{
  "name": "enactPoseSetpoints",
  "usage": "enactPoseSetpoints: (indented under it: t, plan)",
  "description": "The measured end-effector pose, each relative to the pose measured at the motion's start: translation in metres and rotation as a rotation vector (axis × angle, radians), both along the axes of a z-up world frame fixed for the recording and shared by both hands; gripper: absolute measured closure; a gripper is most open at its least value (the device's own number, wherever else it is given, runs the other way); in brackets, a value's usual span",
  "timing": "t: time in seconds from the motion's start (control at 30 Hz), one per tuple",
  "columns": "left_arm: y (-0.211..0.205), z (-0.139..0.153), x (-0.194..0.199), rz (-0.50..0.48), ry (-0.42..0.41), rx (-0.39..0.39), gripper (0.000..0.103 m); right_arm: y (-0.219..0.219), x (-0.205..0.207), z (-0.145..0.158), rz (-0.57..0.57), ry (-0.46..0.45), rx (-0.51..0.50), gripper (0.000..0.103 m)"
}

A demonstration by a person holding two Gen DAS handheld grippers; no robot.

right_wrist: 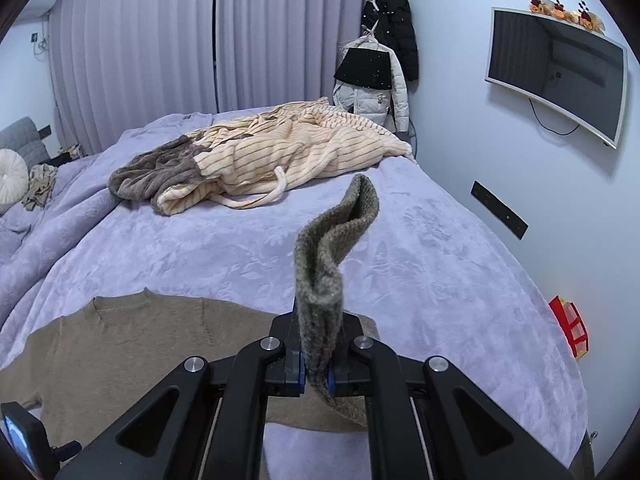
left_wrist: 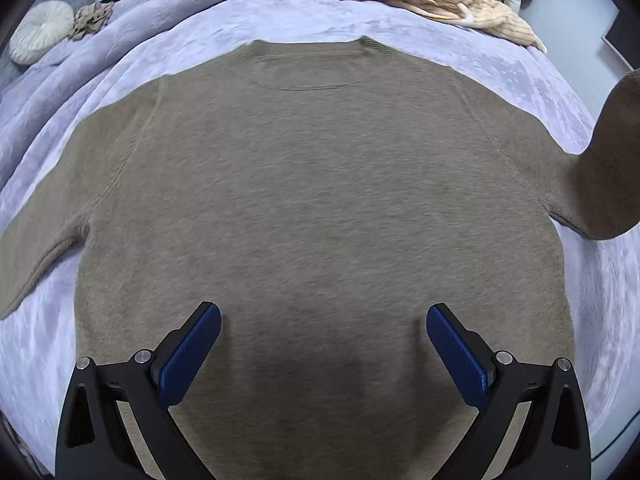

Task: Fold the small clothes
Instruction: 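Lift the sleeve with the right tool and carry it across the sweater body, then lower the sleeve onto the sweater body and open the right tool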

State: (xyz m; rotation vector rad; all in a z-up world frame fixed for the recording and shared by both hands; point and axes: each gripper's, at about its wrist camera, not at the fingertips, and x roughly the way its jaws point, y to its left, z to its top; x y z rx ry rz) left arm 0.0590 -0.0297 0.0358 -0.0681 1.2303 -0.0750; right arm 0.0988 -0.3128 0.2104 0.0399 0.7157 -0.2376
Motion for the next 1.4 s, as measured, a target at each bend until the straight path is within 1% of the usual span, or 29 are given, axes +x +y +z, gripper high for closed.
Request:
enactPoseSetpoints:
  t: [0.27, 0.57, 0.93, 1.0, 1.1, 1.23, 1.3, 1.33, 1.37, 1.4]
  plan:
    - [0.056, -0.009, -0.013, 0.047, 0.003, -0.026, 0.0, 0.094, 0.021, -0.025, 0.083, 0.056, -0.041, 0.096]
    - [0.106, -0.012, -0.029, 0.113, -0.002, -0.087, 0.0, 0.179, 0.036, -0.045, 0.175, 0.096, -0.053, 0.096]
    - [0.13, -0.013, -0.039, 0.153, -0.013, -0.144, 0.0, 0.274, 0.05, -0.059, 0.296, 0.123, -0.084, 0.096]
    - [0.135, -0.012, -0.041, 0.157, -0.015, -0.154, 0.0, 0.291, 0.052, -0.066, 0.32, 0.143, -0.087, 0.096]
    - [0.141, -0.012, -0.046, 0.172, -0.018, -0.149, 0.0, 0.312, 0.055, -0.079, 0.345, 0.171, -0.1, 0.096]
    - [0.151, -0.012, -0.052, 0.193, -0.013, -0.164, 0.0, 0.325, 0.055, -0.1, 0.372, 0.23, -0.098, 0.096]
    - [0.154, -0.011, -0.055, 0.2, -0.014, -0.169, 0.0, 0.329, 0.055, -0.111, 0.429, 0.288, -0.045, 0.094]
    - [0.155, -0.011, -0.056, 0.204, -0.013, -0.171, 0.0, 0.331, 0.053, -0.115, 0.465, 0.314, -0.011, 0.091]
    - [0.156, -0.011, -0.058, 0.208, -0.014, -0.174, 0.0, 0.333, 0.051, -0.117, 0.495, 0.33, 0.015, 0.083]
    - [0.156, -0.01, -0.058, 0.211, -0.015, -0.175, 0.0, 0.335, 0.047, -0.117, 0.524, 0.335, 0.036, 0.069]
